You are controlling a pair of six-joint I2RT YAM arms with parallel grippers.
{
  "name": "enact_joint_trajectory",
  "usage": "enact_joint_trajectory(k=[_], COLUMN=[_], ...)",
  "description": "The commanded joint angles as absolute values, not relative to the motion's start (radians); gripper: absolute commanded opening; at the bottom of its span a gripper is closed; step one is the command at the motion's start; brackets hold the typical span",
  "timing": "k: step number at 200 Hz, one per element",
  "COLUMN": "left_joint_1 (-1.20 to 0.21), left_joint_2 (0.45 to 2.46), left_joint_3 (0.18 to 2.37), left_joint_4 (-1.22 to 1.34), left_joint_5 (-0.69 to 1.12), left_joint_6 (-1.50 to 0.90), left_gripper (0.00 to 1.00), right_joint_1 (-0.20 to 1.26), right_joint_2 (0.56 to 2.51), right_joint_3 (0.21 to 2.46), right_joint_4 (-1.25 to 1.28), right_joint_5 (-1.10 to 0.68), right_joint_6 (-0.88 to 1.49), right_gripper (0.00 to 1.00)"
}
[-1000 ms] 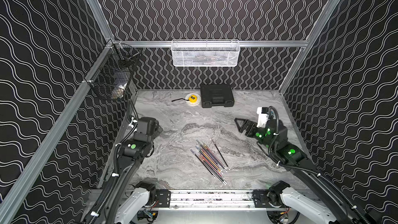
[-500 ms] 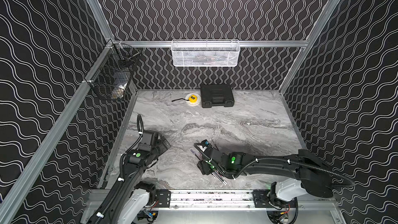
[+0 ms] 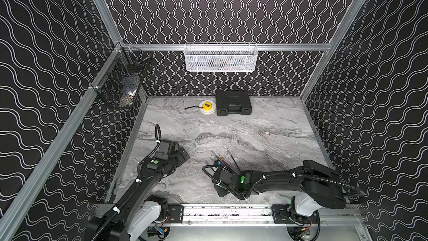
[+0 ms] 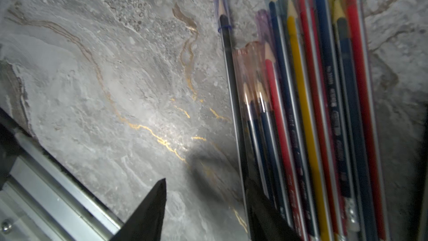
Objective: Remove the protective cover of the pencils
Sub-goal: Pick up the pencil from the center of the board.
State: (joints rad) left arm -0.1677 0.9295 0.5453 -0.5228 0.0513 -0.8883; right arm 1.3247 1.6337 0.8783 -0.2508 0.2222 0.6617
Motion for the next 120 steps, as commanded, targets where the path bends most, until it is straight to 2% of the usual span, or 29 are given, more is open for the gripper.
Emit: enact_joint_trajectory(k=[1, 120], left_joint_1=[-0.172, -0.178], left_joint_2=[0.93, 0.839], left_joint_3=[0.56, 0.573], left_joint_4=[-0.508, -0.582], left_joint_5=[0.036, -0.003], left_joint_6=[-0.905, -0.921], left_gripper=[0.97, 0.95], right_joint_1=[1.325, 1.326], right_joint_2=[1.644, 1.694], right_joint_3=[0.901, 0.922], right_joint_4=[-0.274, -0.339], right_joint_5=[0.232, 0.277], right_joint_6=[0.672, 0.691], right_gripper=[0.54, 0.5])
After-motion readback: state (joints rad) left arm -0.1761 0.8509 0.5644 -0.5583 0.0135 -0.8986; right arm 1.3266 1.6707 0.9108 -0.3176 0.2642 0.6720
